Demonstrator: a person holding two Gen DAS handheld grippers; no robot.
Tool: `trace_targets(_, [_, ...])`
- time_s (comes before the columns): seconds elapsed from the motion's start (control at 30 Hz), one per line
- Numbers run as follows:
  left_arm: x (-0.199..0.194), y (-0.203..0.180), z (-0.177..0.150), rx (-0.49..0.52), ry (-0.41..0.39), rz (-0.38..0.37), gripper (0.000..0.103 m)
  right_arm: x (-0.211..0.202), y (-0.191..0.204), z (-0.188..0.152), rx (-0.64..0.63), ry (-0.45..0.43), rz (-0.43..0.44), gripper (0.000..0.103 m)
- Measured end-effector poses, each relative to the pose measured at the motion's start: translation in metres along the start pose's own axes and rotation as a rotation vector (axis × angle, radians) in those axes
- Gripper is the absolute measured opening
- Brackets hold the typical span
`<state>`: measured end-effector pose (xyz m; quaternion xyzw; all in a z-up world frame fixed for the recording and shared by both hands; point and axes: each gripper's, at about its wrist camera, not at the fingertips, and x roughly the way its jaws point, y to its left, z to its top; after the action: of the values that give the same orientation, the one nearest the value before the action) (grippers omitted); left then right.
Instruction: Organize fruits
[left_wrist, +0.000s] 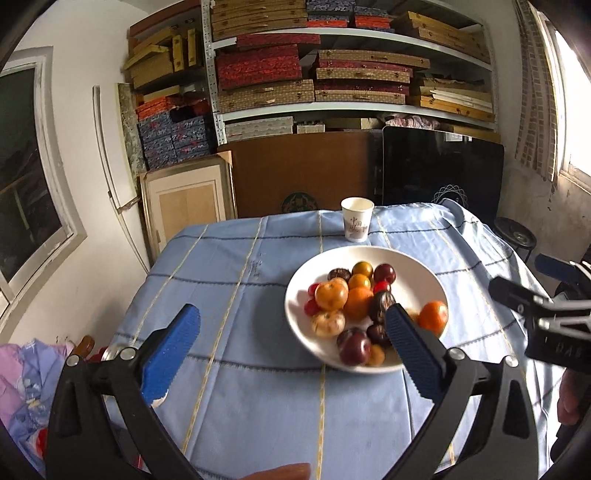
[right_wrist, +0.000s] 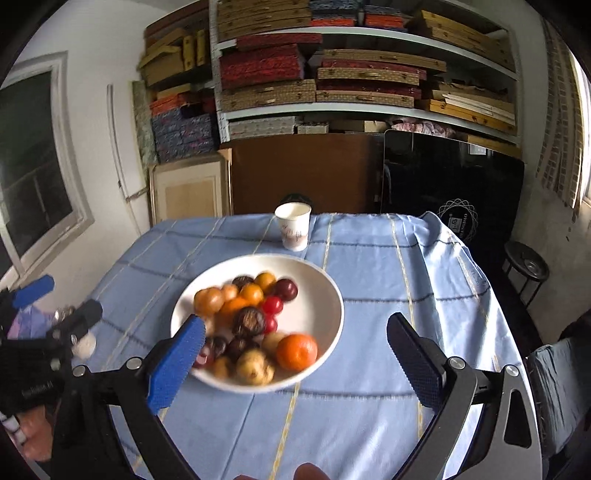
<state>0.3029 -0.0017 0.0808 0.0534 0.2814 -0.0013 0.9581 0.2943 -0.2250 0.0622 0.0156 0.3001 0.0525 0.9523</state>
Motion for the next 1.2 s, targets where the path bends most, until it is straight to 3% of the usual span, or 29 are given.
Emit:
trace_targets(0.47, [-0.056, -0.004, -0.064, 0.011, 0.032, -0.022, 0.098, -0.046, 0.013, -0.074, -0.030, 0.066, -0.001, 0.099])
trace_targets(0.9, [-0.075, -0.011, -0.101, 0.007, 0.081, -0.034, 0.098, -0.070, 0.012, -0.106, -0.037, 0.086, 0.010, 0.099])
trace_targets(1.2, [-0.077, -0.013, -0.109, 0.010, 0.101, -0.035, 0.098, -0.074, 0.013, -0.115, -0.039, 0.098, 0.016, 0.099])
